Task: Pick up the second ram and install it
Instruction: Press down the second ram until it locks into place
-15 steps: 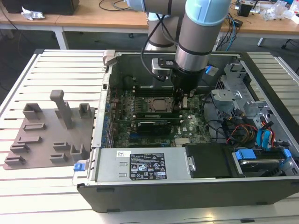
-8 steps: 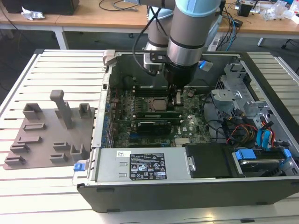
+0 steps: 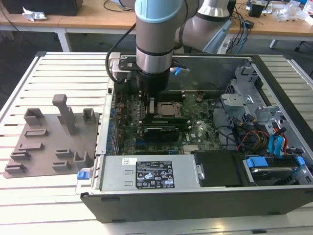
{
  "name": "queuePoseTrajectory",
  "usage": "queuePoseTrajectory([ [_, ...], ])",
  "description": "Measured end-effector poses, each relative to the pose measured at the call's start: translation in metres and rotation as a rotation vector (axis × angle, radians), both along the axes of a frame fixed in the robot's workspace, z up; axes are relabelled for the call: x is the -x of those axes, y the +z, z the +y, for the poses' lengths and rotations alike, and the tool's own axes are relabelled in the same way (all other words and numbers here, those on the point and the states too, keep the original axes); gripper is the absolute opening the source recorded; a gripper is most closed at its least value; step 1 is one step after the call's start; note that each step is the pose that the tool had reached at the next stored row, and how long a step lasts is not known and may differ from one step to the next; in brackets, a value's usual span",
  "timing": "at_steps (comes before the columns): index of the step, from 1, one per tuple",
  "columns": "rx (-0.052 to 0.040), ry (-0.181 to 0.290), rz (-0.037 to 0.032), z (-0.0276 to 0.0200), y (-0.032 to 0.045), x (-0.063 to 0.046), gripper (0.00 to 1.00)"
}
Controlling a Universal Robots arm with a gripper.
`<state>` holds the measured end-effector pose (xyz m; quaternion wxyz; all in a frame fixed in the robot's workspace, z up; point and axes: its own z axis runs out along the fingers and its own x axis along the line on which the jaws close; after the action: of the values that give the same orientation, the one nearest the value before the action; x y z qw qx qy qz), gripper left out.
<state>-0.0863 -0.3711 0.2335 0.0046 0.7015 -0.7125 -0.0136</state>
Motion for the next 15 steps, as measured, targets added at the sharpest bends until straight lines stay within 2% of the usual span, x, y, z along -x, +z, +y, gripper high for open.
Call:
queuePoseTrajectory([
  [6,0.0004,0.000,0.0005,-0.0001,-0.0069,0.001,0.10],
  [8,-0.0018,0.000,-0.0015,0.0002,-0.0007,0.001,0.10],
  [10,-0.0002,0.000,0.0001,0.0000,0.0077,-0.001,0.10],
  [11,-0.0006,0.000,0.0024,0.0001,0.0081,-0.005,0.10],
  [12,-0.0003,0.000,0.0114,0.0000,0.0083,-0.013,0.10],
  [14,-0.0006,0.000,0.0216,0.0000,0.0083,-0.023,0.10],
  [15,-0.0005,0.000,0.0319,0.0000,0.0083,-0.033,0.10],
])
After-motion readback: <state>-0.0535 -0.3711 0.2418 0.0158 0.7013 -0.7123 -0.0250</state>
